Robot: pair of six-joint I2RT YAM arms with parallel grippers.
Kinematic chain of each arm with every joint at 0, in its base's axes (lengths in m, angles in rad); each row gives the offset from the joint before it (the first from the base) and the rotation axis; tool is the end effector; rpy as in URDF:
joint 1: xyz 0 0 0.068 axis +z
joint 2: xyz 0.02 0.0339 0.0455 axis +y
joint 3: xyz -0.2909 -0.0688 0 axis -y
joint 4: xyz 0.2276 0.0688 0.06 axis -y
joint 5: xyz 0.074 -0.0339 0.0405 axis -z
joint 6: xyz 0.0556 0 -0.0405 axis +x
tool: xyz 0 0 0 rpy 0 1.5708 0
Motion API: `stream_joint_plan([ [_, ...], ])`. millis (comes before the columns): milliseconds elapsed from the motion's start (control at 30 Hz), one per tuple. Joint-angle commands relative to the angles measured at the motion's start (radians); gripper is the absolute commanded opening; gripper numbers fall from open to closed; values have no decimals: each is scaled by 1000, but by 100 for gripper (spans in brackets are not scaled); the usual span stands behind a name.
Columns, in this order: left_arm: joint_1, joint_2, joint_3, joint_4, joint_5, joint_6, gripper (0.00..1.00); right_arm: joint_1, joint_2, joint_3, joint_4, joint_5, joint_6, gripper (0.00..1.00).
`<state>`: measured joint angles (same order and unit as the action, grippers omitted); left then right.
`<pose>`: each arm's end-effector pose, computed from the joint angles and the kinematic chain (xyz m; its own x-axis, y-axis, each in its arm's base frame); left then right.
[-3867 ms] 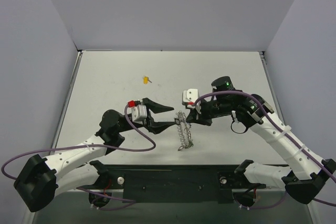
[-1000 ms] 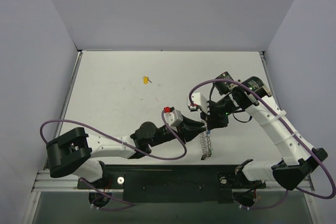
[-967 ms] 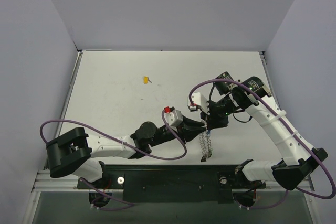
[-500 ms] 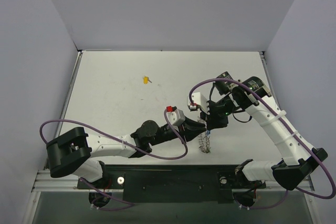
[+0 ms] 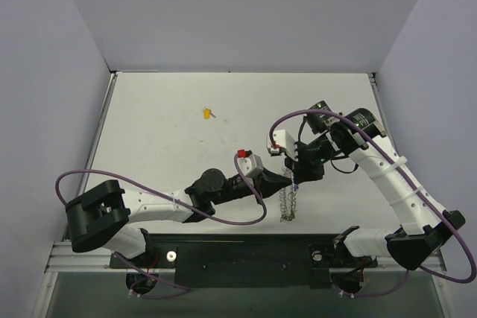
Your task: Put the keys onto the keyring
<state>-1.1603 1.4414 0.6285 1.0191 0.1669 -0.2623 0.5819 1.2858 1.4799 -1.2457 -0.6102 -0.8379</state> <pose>0.1147 -0.2866 0.3043 -0.1724 -0.2447 -0.9542 0.9571 0.1874 -0.2210 0.1573 0.1416 0.3916 0.0261 -0.7120 -0.7017 -0.9994 -0.0012 -0.0359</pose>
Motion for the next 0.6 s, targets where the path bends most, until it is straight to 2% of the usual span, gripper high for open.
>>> stream_joint_plan([
  [0,13,-3,51,47,51,-26,0,-5,-13,-9,-20,-60,10,0],
  [67,17,-3,42,84,62,-49,0,-8,-14,-9,-15,-68,17,1],
  [100,19,-3,39,97,56,-57,0,-17,-13,-6,-15,-83,19,9],
  [300,24,-42,-24,200,-47,-92,0,-111,-16,25,-26,-204,8,35],
  [467,25,-82,-38,194,-92,-87,0,-200,-11,85,-64,-292,-49,40],
  [567,31,-93,-44,187,-112,-110,0,-254,-2,121,-92,-409,-69,40],
])
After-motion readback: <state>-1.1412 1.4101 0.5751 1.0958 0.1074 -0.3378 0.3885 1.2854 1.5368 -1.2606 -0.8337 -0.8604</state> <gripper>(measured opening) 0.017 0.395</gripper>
